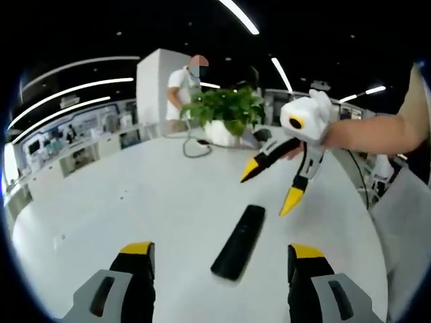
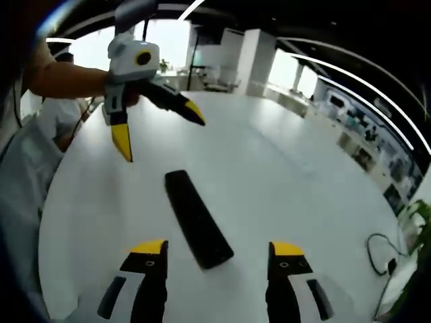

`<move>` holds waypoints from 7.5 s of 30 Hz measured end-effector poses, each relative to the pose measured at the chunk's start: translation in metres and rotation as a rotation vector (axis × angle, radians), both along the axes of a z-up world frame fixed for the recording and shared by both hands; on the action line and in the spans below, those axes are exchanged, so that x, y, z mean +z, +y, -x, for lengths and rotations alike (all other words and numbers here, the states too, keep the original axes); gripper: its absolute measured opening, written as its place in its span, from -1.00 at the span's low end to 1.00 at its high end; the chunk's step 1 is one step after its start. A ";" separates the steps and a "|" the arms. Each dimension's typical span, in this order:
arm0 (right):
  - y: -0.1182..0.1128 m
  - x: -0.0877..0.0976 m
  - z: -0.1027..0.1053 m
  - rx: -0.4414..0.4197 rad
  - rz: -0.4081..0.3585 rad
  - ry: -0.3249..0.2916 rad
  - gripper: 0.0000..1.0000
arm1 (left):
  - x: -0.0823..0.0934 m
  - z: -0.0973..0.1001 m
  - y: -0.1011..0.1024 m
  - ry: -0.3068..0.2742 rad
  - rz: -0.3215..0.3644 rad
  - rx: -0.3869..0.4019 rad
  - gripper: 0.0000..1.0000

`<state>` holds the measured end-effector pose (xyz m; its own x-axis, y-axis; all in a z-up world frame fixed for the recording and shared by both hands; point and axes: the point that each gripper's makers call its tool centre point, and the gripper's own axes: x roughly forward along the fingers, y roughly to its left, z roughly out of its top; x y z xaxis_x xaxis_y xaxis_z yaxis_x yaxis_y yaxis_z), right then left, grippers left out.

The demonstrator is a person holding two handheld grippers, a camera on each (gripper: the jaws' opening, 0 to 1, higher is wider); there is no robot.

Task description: Press the specified remote control buttons in sequence, fully releasing each button before pressing the next.

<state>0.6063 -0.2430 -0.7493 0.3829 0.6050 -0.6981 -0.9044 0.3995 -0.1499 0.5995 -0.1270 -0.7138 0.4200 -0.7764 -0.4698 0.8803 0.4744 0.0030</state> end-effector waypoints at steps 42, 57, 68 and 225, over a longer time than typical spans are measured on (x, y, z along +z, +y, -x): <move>0.003 -0.032 0.004 0.038 0.035 0.074 -0.24 | -0.042 0.002 -0.014 0.047 -0.058 -0.055 0.32; 0.003 -0.033 0.000 0.036 0.018 0.094 -0.34 | -0.050 0.004 -0.019 0.063 -0.081 -0.087 0.21; 0.005 -0.032 0.003 0.051 0.025 0.108 -0.40 | -0.056 0.005 -0.018 0.083 -0.098 -0.098 0.02; 0.005 -0.017 0.095 0.151 0.105 0.112 -0.55 | -0.048 0.082 -0.015 0.063 -0.228 -0.224 -0.48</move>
<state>0.5109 -0.2384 -0.7665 0.2099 0.5711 -0.7936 -0.9662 0.2453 -0.0791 0.5171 -0.1416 -0.7614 0.2151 -0.7182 -0.6617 0.9646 0.2620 0.0292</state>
